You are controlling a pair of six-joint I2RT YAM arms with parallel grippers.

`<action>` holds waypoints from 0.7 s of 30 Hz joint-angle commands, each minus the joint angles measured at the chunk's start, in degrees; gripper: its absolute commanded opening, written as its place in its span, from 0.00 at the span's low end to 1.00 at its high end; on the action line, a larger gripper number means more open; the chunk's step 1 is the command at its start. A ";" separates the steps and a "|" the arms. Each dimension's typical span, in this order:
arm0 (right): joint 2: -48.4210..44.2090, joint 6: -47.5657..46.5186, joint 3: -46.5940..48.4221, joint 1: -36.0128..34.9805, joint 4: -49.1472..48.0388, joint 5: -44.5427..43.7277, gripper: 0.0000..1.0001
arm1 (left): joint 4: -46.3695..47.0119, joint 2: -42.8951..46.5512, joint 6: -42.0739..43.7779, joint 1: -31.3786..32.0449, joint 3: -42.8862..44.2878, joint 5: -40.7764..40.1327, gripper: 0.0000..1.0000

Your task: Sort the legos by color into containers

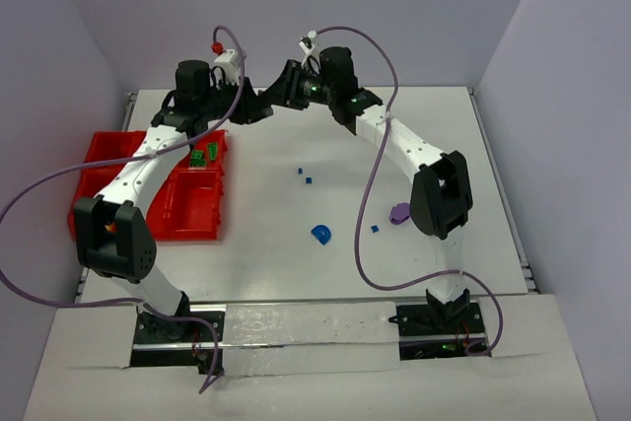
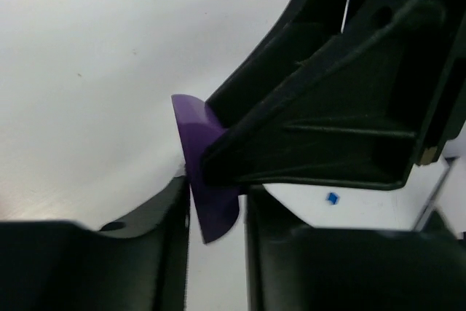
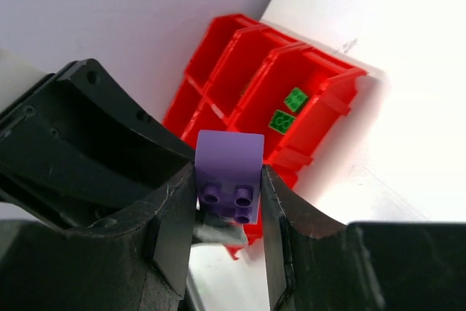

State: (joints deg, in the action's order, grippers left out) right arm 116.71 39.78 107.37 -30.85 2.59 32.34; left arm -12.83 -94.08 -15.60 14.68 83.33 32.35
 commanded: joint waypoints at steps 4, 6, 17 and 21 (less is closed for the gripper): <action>-3.91 -1.79 1.91 -0.61 -2.32 7.37 0.01 | 2.34 0.73 0.00 -0.33 2.52 -4.99 0.00; -3.65 -1.81 2.12 -0.26 -2.09 7.70 0.33 | 1.95 1.94 1.05 -0.57 1.67 -4.50 0.00; -9.84 -14.03 -5.34 8.62 4.41 8.87 1.00 | -24.96 15.51 20.96 -19.50 -8.47 9.00 0.00; -14.45 -35.85 -7.28 10.71 17.39 11.65 1.00 | -44.17 18.92 38.33 -31.79 -8.75 5.57 0.00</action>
State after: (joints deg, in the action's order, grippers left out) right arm 110.09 25.65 101.25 -21.90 8.67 40.64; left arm -36.05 -79.17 5.21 -9.06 74.87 37.58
